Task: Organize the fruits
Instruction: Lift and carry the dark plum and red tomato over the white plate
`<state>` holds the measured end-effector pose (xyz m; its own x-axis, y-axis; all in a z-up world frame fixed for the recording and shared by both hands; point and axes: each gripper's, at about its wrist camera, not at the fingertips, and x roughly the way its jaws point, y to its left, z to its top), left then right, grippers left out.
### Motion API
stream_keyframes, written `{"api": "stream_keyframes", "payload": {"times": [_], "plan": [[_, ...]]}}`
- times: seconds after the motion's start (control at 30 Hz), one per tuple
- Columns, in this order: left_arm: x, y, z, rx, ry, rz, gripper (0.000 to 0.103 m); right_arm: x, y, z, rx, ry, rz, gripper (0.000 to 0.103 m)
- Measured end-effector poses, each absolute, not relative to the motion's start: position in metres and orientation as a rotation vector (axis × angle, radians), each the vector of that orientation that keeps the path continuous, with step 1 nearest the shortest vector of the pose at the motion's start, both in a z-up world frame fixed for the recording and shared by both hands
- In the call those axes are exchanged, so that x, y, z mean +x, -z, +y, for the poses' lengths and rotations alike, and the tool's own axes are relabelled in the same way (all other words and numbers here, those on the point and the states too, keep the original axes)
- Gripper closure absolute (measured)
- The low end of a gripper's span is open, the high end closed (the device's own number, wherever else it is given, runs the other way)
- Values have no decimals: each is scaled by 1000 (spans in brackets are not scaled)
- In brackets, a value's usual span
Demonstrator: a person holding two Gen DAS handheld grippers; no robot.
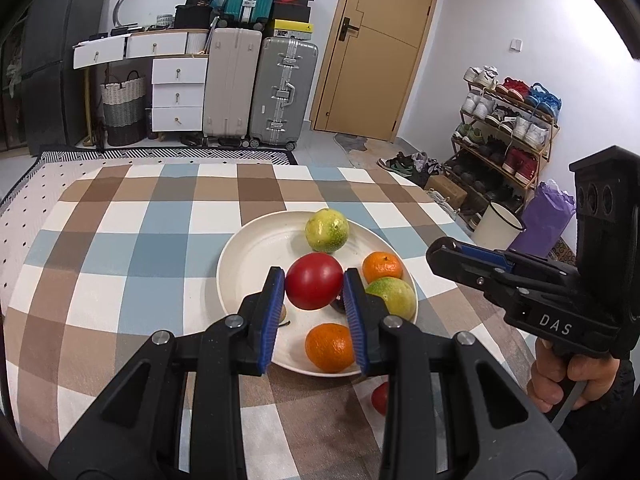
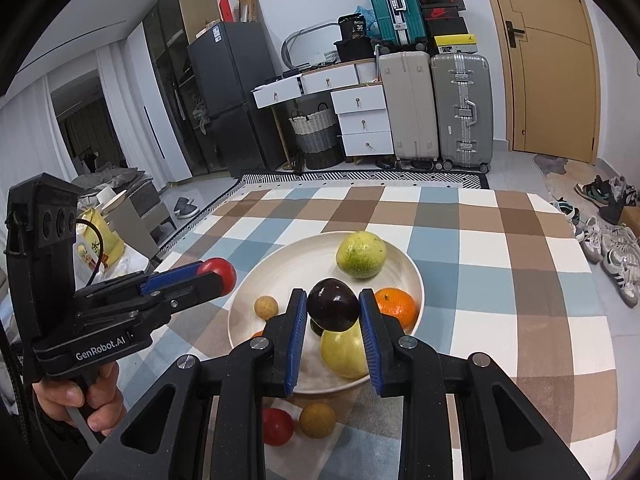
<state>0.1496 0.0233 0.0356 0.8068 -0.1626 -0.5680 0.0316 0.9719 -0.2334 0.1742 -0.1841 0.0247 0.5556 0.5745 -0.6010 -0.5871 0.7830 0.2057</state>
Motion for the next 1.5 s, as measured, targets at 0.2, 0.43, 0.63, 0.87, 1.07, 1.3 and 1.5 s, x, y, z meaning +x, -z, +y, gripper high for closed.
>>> {"api": "stream_keyframes", "payload": {"times": [0.2, 0.43, 0.63, 0.87, 1.07, 1.3, 1.5], "plan": [[164, -36, 30, -213, 86, 633, 76, 183, -25, -173, -16, -691, 711, 76], [179, -27, 33, -200, 81, 655, 76, 194, -16, -161, -17, -683, 747, 76], [189, -19, 31, -180, 78, 678, 76, 204, -4, -152, -22, -676, 784, 76], [201, -9, 26, -174, 80, 697, 76, 214, 6, -148, -27, -672, 804, 76], [212, 0, 16, -151, 72, 715, 76, 221, 11, -152, -23, -658, 815, 76], [222, 10, 11, -140, 62, 752, 76, 230, 14, -160, -10, -644, 824, 76], [218, 3, 16, -160, 47, 747, 73, 223, 8, -164, -10, -666, 797, 67]]}}
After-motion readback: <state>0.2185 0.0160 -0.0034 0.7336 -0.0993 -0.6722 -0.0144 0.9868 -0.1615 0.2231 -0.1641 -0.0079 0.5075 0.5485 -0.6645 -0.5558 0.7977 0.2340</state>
